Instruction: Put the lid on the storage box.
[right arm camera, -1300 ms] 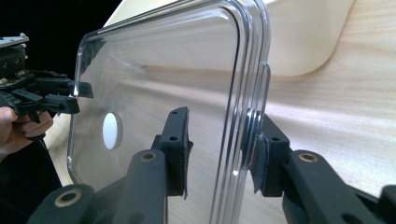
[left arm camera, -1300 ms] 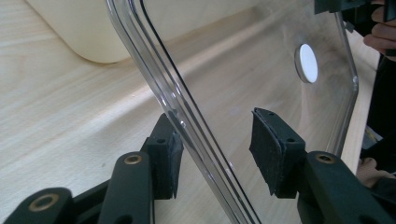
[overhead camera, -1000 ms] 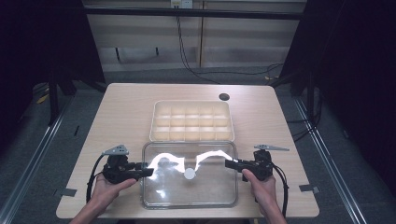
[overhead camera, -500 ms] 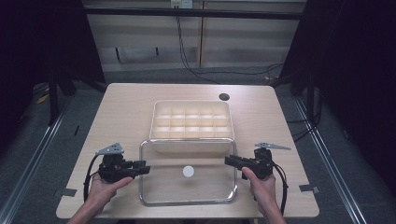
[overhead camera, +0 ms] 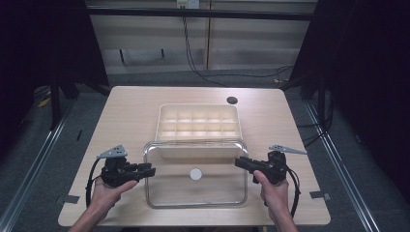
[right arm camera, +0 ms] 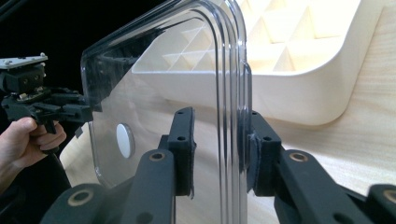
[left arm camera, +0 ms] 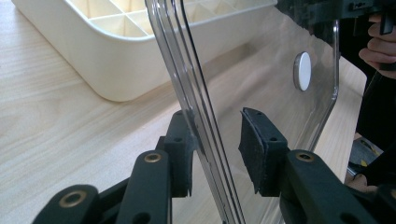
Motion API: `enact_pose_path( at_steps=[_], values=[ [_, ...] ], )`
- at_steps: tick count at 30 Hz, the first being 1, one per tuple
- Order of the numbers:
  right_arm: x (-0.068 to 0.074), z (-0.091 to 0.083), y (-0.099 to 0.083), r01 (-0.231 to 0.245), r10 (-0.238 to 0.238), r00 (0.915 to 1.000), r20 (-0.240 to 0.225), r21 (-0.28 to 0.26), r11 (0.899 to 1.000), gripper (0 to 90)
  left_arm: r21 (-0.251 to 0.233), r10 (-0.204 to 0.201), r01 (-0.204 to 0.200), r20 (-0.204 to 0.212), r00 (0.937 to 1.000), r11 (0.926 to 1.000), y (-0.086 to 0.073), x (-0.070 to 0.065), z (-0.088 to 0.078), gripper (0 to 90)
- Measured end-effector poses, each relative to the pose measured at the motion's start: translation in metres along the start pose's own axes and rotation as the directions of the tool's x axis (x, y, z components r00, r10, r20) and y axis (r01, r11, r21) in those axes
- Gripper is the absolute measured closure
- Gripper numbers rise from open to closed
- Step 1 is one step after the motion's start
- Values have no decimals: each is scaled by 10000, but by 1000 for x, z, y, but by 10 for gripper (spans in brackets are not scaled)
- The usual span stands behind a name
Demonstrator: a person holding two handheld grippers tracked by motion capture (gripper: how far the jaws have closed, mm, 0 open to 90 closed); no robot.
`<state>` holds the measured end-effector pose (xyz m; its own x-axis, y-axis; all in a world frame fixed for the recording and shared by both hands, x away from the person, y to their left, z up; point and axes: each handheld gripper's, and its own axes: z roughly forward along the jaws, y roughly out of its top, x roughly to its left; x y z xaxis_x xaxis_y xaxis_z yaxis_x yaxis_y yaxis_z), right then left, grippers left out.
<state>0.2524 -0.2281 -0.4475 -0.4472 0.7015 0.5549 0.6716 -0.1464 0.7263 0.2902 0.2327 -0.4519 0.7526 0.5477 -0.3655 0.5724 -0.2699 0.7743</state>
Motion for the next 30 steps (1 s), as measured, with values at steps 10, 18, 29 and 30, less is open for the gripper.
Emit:
enact_pose_path(
  at_steps=[10, 18, 29, 30],
  values=[
    [0, 0, 8, 44, -43, 10000, 62, -105, 9999, 679, -282, 50, -50, -10, 10000, 9996, 10, 2, -1, 682],
    [-1, -1, 17, 59, -57, 10000, 71, -249, 9997, 671, -633, 5, 4, 135, 9999, 9980, 20, 2, -3, 687],
    [5, 0, 25, 218, -214, 9997, 75, -523, 9984, 663, -979, 145, -134, 96, 9998, 9951, 28, 2, -10, 687],
    [5, 0, 26, 286, -281, 9996, 95, -523, 9982, 662, -982, 137, -128, 90, 9999, 9951, 29, 3, -10, 688]
  ],
)
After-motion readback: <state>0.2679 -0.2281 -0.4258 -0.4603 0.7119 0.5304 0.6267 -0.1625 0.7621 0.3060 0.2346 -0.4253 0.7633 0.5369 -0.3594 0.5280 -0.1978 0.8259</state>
